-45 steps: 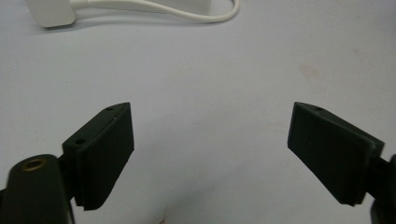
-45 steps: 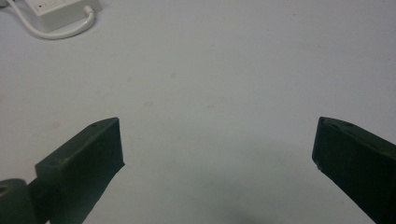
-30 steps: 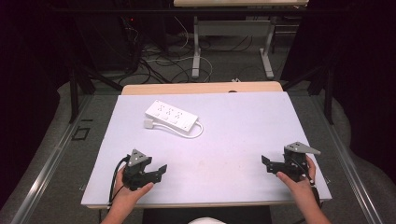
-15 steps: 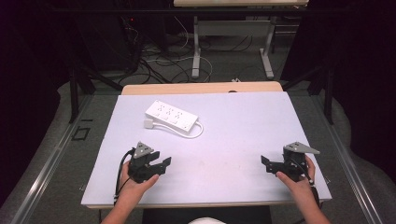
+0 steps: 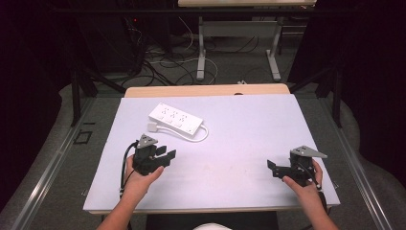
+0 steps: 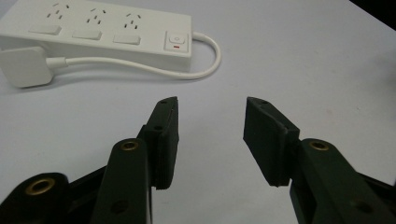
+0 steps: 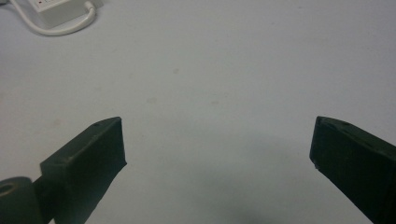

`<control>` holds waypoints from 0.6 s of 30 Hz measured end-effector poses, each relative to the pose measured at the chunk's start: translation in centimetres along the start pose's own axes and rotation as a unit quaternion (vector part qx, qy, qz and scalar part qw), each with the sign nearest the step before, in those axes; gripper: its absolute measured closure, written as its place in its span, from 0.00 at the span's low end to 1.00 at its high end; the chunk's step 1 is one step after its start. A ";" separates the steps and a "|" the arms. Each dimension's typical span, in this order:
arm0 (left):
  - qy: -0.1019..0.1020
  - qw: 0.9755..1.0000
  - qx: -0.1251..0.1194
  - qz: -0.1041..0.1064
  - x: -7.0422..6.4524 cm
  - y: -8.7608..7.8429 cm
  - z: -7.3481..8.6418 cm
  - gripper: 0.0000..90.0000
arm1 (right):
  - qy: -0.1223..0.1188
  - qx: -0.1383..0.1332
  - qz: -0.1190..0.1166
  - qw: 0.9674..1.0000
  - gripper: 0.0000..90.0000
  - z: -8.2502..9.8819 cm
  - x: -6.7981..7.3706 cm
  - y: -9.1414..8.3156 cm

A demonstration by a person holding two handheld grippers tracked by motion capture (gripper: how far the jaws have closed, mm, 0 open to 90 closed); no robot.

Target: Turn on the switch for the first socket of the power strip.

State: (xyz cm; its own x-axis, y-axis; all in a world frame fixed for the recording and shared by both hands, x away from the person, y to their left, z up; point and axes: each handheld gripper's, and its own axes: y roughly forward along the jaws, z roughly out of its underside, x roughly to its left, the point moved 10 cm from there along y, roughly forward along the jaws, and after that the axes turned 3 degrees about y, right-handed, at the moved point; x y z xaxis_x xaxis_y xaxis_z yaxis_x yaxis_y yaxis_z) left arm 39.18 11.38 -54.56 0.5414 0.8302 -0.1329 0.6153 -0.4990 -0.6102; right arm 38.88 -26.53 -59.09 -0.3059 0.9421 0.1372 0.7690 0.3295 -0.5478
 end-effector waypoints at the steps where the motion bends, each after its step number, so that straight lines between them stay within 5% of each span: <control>1: 0.000 1.000 -0.004 -0.002 0.0 0.1 -0.3 0.62 | 0.001 0.001 0.001 1.000 0.03 0.0 0.0 0.0; 18: -0.002 1.000 0.006 -0.009 0.0 0.9 -3.4 0.69 | 0.001 0.005 -0.002 1.000 0.03 0.2 0.2 0.2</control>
State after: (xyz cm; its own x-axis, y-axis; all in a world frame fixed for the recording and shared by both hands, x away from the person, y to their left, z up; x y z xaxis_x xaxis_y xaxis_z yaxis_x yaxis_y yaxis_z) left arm 41.63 10.07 -52.45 0.5277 0.8402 -0.1249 0.6184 -0.4808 -0.6216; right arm 38.87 -26.30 -59.34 -0.3078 0.9411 0.1401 0.7621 0.3320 -0.5558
